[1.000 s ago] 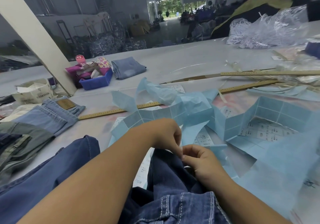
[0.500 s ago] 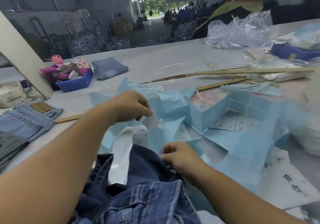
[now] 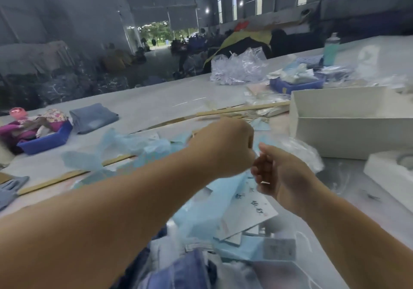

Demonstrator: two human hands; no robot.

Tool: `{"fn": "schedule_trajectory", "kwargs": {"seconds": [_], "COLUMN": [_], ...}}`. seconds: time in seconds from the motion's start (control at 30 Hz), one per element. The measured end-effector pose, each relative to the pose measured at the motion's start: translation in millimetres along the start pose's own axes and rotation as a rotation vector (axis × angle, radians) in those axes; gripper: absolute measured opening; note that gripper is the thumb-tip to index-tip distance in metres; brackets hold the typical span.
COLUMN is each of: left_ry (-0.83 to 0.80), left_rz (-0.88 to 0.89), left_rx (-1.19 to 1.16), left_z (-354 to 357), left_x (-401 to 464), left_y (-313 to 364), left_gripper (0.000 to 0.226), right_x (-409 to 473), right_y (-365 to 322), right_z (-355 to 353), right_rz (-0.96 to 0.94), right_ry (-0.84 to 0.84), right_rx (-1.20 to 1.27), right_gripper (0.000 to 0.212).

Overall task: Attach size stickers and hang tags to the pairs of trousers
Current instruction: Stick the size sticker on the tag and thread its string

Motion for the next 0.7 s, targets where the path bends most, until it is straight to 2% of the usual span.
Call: {"fn": "schedule_trajectory", "kwargs": {"seconds": [0.07,0.13,0.2,0.27,0.37,0.47,0.7], "left_ry": [-0.111,-0.309,-0.554,-0.691,-0.666,-0.598,-0.591], "left_rz": [0.013,-0.006,-0.086,-0.186,-0.242,-0.237,-0.312], "left_rx": [0.036,0.057,-0.002,0.017,0.062,0.147,0.07], "left_z": [13.1,28.0,40.0,48.2,71.6,113.0,166.4], "left_x": [3.3,5.3,5.8,5.8,12.3,15.8,18.5], "left_y": [24.5,37.6,36.3,25.0,6.4,-10.6,-36.1], "left_gripper": [0.006,0.015,0.031,0.04,0.033,0.033,0.066], "right_x": [-13.8,-22.9,-27.8,-30.8,-33.0,-27.8,-12.8], "right_y": [-0.7,3.9,13.6,26.0,43.5,60.5,76.7], "right_z": [-19.1,-36.5,-51.2,-61.5,-67.1,-58.6,-44.5], "right_rz": [-0.001,0.022,0.043,0.036,0.02,0.051,0.055], "right_ry": [0.031,0.069,0.126,0.202,0.264,0.211,0.195], "right_rx": [-0.039,-0.112,-0.18,-0.203,-0.241,-0.255,-0.29], "right_gripper": [0.032,0.017,0.018,0.021,0.02,0.019,0.021]}}
Point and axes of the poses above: each hand's wrist, its own x-axis towards the middle knuckle, its own z-axis out of the palm, y = z × x, the point moved 3 cm from there along x, towards the middle knuckle, and after that the axes turned 12 degrees about -y, right-handed, at the moved point
